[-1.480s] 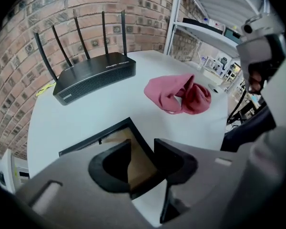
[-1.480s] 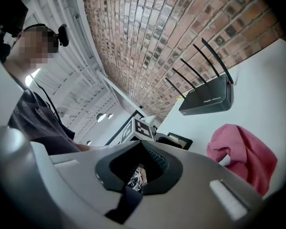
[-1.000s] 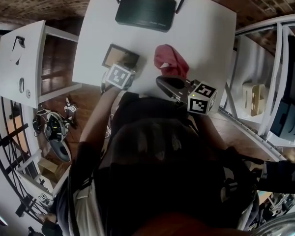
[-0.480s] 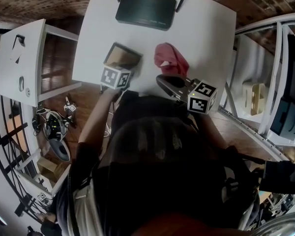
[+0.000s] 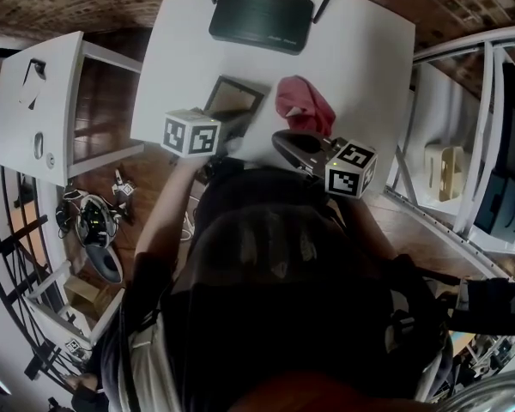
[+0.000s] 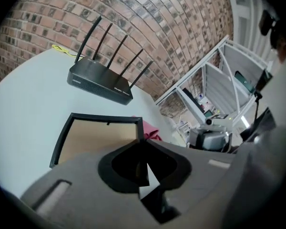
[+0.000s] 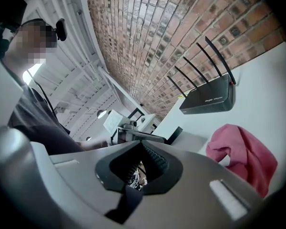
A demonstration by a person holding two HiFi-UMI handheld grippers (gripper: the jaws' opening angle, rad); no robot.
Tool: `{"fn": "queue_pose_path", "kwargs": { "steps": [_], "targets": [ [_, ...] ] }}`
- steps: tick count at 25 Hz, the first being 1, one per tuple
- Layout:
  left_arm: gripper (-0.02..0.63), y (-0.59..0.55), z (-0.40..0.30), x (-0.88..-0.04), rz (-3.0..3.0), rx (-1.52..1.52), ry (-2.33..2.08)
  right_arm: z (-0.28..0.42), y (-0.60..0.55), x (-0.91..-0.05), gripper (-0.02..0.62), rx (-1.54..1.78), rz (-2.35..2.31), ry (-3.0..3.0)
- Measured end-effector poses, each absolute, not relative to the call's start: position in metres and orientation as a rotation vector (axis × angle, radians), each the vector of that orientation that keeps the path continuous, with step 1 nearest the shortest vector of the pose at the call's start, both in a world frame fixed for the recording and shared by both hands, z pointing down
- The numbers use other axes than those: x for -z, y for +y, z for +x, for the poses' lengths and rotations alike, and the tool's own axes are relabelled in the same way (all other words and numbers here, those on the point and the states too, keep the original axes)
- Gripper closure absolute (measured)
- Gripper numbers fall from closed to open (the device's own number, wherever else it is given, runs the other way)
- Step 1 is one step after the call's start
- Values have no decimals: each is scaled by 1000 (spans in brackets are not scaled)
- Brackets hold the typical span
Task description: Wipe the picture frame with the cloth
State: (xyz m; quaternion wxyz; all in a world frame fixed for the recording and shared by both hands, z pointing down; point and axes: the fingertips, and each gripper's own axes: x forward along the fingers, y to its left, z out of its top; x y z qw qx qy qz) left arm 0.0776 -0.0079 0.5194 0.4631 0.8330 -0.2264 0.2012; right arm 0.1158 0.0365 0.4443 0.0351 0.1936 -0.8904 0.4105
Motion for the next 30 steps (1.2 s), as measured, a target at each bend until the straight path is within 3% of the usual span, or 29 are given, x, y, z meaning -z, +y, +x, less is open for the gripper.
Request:
{"fn": "queue_pose_path", "kwargs": {
  "steps": [9, 19, 30],
  "targets": [
    [565, -14, 64, -483, 1923, -111, -421, 114, 19, -467, 594, -1222, 692, -2655],
    [565, -23, 24, -462, 1672, 252, -259, 58, 8, -474, 594, -1169, 601, -2594],
    [565, -43, -39, -466, 1569, 434, -131, -7, -11, -489, 594, -1118, 568, -2515]
  ]
}}
